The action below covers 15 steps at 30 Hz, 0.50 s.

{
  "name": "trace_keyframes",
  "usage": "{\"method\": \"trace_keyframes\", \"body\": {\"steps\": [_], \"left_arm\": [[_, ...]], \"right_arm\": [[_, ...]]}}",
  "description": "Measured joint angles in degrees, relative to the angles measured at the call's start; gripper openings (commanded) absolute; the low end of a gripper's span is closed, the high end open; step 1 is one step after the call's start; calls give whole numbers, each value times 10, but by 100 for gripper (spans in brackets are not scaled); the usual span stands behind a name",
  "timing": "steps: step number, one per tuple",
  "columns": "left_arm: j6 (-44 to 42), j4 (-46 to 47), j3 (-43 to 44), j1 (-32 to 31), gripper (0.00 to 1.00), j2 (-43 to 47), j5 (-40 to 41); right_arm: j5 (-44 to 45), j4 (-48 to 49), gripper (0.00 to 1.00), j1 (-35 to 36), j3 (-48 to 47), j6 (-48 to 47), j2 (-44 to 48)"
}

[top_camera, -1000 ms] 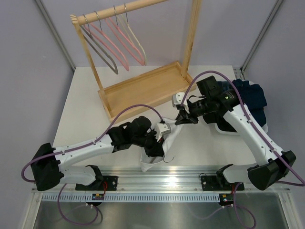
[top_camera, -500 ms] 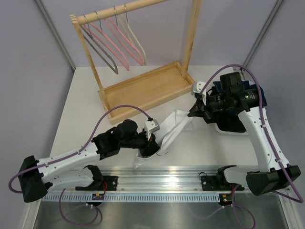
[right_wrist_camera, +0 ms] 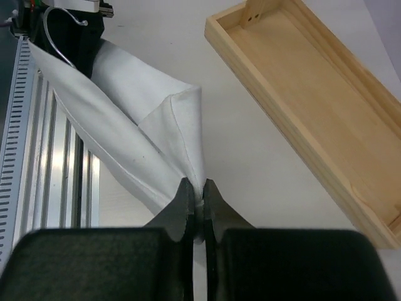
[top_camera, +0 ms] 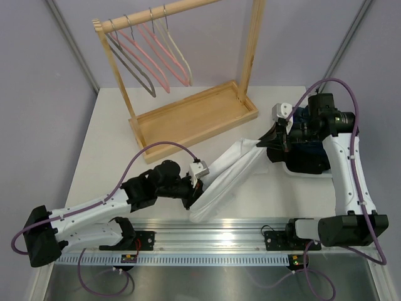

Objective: Remove the skirt from the hanger

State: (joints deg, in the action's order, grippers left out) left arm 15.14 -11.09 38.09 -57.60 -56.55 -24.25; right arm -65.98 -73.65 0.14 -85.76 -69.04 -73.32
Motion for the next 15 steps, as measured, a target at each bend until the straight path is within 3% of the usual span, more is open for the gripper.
{"method": "trace_keyframes", "body": {"steps": [3,7,13,15], "left_arm": [[8,4,-4,0,0,0,-14],[23,1,-4,0,0,-4,-29],[32,-2,-4,0,0,-24,-49],[33,-4,-4,0,0,-27,-51]], "right_arm": [[-28,-44,4,6,-14,-136,-36],[-36,-57,5,16,9,-247,-59],[-24,-55,8,26,61,-268,-36],[-17,-51,16,33,89,-261,-16]]}}
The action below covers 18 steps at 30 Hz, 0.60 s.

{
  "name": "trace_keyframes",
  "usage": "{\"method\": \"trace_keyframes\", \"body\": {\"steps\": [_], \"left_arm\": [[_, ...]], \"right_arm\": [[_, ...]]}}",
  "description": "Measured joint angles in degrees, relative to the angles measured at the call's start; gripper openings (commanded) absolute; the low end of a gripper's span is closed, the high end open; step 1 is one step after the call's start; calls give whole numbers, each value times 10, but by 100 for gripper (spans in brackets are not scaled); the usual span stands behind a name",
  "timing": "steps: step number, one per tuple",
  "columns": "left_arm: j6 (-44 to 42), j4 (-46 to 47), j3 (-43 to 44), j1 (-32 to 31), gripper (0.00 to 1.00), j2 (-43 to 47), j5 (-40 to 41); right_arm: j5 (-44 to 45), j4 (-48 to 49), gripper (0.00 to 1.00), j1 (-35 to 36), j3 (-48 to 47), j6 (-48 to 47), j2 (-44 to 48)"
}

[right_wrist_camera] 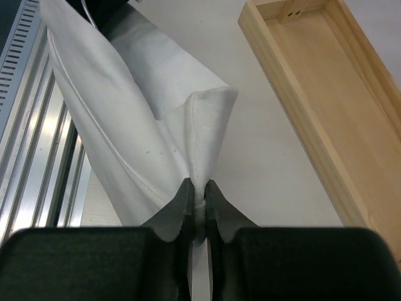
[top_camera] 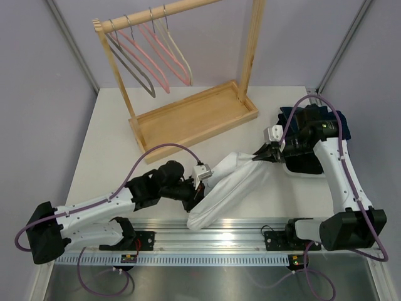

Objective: Remove the skirt from the hanger

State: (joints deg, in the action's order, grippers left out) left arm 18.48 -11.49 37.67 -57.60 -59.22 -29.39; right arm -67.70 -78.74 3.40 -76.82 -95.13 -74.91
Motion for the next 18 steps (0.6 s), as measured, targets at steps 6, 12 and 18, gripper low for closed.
{"method": "trace_keyframes", "body": {"steps": [6,12,18], "left_arm": [[-1,-5,9,-1,0,-2,0],[-5,-2,23,-1,0,-17,-1],[-17,-13,28,-1,0,-30,-2]], "right_arm": [[42,20,56,9,54,43,66],[54,21,75,16,18,46,102],[65,24,72,146,-28,58,104]]}}
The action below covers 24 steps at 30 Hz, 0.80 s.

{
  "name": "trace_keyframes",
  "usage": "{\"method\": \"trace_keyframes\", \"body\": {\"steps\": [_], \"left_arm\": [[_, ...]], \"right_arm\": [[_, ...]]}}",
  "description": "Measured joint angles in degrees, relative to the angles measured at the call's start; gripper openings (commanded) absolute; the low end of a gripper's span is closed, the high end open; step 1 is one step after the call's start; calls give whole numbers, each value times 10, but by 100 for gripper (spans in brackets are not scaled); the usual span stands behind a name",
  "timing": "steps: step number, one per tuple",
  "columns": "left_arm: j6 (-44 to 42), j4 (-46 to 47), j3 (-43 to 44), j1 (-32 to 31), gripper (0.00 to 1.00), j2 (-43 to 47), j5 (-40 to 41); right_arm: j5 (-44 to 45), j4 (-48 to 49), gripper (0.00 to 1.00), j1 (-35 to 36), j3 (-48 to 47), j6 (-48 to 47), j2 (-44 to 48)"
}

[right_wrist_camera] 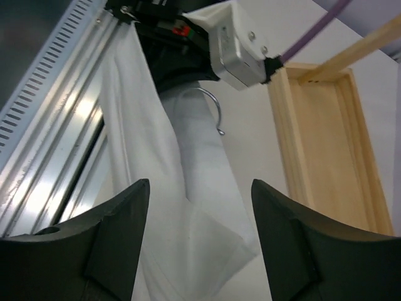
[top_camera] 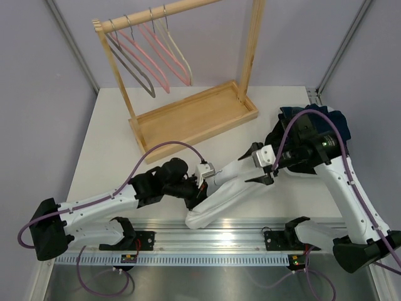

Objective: Remove the skirt from the hanger

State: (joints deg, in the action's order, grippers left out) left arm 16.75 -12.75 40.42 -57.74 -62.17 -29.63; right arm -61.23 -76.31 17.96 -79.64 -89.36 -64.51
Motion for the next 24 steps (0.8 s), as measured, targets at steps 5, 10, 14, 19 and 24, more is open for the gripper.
{"method": "trace_keyframes", "body": {"steps": [5,10,14,19,24], "left_arm": [[-16,-20,17,-2,0,-1,2],[-29,-38,24,-4,0,9,7],[-35,-50,24,-7,0,25,10],[-37,-59,24,-8,0,44,21],[-38,-69,24,-7,0,48,42]], "right_arm": [[28,25,67,105,47,75,-3],[67,80,66,148,83,160,-28],[104,127,68,160,87,207,-50],[133,153,51,168,90,231,-69],[133,139,12,177,90,241,-75]]}}
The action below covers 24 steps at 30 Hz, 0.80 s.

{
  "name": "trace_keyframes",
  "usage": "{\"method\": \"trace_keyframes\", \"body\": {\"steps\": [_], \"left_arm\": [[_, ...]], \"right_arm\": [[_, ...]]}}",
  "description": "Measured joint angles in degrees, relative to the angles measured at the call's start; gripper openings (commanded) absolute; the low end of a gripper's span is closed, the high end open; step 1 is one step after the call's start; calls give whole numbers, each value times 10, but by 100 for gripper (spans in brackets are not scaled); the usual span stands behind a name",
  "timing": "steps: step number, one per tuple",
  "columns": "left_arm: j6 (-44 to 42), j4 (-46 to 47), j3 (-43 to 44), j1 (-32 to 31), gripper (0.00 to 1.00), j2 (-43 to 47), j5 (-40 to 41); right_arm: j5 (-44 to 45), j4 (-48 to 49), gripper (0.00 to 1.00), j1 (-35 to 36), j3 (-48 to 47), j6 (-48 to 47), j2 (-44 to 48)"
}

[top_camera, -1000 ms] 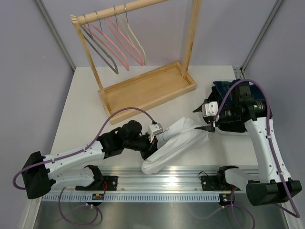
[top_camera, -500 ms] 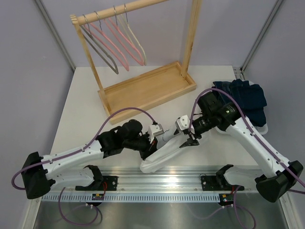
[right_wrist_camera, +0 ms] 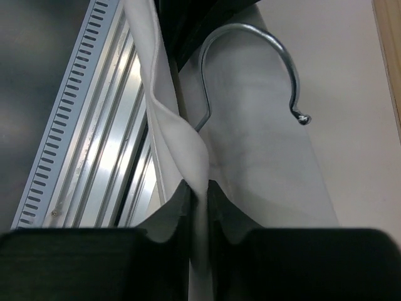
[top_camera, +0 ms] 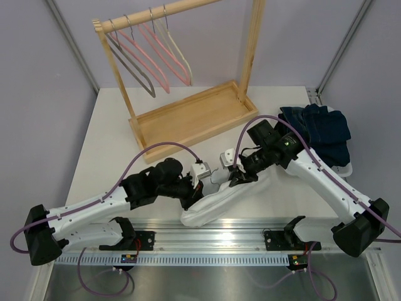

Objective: Remove the skirt from the hanger

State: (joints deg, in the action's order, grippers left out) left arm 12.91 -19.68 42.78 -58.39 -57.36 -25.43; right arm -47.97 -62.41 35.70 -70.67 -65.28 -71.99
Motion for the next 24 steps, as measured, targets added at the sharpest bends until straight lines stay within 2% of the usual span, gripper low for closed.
{"method": "trace_keyframes", "body": {"steps": [5,11,18,24], "left_arm": [[-6,0,-1,0,0,0,0],[3,11,-2,-1,0,-18,-27],[17,65,1,-28,0,-97,-54],[29,109,3,-40,7,-121,-68]], "right_arm": [[-6,-25,0,3,0,0,1],[11,-29,0,20,6,13,16],[28,-17,0,34,14,32,23],[29,-11,0,36,0,45,23]]}}
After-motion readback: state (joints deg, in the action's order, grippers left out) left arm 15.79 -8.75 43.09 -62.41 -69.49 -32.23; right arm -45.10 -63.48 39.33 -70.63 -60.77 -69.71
